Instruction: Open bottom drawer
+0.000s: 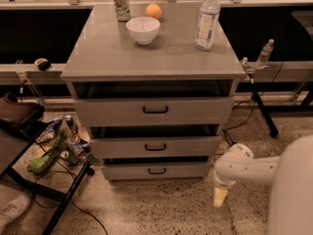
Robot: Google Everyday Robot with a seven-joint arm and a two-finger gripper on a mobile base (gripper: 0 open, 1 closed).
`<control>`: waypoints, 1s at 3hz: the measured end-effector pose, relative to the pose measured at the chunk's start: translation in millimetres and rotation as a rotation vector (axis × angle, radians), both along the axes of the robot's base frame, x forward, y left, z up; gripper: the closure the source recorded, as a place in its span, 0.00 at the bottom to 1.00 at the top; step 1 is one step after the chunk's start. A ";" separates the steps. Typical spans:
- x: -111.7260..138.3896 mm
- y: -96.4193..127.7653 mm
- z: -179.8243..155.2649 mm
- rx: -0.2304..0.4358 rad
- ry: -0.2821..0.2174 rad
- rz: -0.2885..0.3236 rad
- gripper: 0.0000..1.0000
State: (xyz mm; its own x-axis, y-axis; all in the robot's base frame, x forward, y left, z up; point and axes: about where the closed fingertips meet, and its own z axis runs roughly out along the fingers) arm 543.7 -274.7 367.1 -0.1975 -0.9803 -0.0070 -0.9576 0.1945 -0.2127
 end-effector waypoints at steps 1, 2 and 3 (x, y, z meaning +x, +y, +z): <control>14.4 33.8 -61.1 0.033 0.005 0.015 0.00; 33.4 58.7 -114.9 0.078 0.002 0.017 0.00; 65.6 79.0 -152.3 0.081 -0.012 0.031 0.00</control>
Offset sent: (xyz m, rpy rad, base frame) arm 0.0665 0.0879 -0.1809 0.1337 -0.0149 0.0202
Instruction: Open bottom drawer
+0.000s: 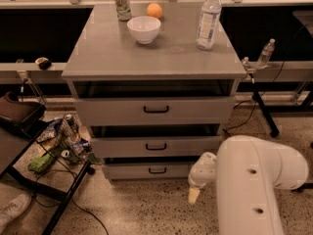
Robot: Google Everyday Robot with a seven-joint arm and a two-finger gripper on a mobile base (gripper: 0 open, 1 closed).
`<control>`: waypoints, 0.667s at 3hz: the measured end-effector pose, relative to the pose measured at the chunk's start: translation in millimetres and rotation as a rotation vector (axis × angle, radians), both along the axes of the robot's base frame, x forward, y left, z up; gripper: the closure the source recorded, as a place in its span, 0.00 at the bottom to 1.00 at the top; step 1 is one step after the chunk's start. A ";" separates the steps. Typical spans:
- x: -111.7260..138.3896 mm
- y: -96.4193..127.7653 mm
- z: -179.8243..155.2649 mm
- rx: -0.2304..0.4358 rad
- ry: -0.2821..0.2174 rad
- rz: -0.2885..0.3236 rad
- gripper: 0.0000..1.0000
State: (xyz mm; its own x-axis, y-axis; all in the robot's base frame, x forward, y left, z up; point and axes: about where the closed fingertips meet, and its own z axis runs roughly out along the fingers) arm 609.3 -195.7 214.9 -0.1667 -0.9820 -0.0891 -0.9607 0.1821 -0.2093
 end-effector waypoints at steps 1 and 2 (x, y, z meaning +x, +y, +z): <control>32.3 10.8 -19.0 -0.023 -0.015 0.014 0.00; 60.5 18.0 -29.5 -0.061 -0.017 0.044 0.00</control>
Offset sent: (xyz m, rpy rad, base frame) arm 0.1089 0.0236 -0.0398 -0.1081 -0.0235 0.0877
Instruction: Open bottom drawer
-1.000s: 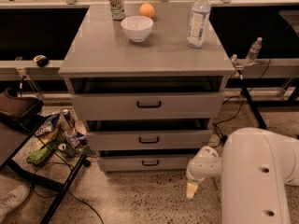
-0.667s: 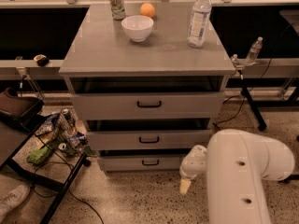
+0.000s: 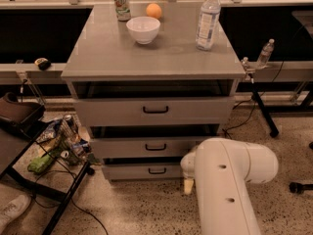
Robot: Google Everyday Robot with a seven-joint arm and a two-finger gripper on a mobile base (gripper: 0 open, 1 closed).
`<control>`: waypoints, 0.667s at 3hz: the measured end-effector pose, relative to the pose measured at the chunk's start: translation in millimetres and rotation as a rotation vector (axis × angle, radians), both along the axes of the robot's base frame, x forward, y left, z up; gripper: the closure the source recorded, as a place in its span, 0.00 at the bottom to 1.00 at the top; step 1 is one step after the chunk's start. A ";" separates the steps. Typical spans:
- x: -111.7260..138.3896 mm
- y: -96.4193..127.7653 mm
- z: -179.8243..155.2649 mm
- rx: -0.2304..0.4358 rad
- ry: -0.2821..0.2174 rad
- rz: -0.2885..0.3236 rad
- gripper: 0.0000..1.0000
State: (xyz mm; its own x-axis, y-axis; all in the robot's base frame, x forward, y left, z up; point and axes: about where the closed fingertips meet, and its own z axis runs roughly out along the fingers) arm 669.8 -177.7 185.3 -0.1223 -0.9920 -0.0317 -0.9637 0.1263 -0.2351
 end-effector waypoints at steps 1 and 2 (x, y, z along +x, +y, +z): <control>11.3 5.3 -17.3 -0.046 0.035 0.024 0.15; -0.7 -2.7 -30.3 -0.095 0.093 0.009 0.39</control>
Offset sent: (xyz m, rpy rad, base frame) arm -0.0194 -0.0147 -0.0510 -0.1729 0.1900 -0.0311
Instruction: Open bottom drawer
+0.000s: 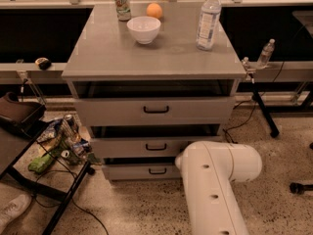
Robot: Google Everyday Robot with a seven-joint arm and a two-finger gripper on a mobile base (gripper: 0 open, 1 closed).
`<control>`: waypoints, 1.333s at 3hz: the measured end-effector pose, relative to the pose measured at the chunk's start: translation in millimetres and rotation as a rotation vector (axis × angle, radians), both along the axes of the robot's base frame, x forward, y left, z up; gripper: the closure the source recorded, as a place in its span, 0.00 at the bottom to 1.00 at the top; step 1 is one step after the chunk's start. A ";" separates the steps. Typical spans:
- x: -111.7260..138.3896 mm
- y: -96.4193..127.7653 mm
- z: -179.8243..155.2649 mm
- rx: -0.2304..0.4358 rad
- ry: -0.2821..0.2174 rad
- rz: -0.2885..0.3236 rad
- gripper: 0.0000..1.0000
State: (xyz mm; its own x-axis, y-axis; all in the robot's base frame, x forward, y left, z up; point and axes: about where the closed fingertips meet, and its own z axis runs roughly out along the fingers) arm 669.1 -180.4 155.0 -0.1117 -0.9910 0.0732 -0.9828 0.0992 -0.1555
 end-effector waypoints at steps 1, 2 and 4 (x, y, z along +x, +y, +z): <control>2.1 1.9 6.8 0.000 0.000 0.000 0.70; 3.6 2.6 8.1 -0.001 0.000 0.000 0.93; -1.7 -24.3 19.3 -0.050 0.003 -0.020 0.73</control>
Offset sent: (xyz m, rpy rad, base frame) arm -0.2848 -0.1531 0.1134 -0.4821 0.3662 -0.4503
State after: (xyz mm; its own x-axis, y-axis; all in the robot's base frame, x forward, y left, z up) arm 667.5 -204.8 174.4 -0.1315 -0.9837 0.1226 -0.9812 0.1115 -0.1575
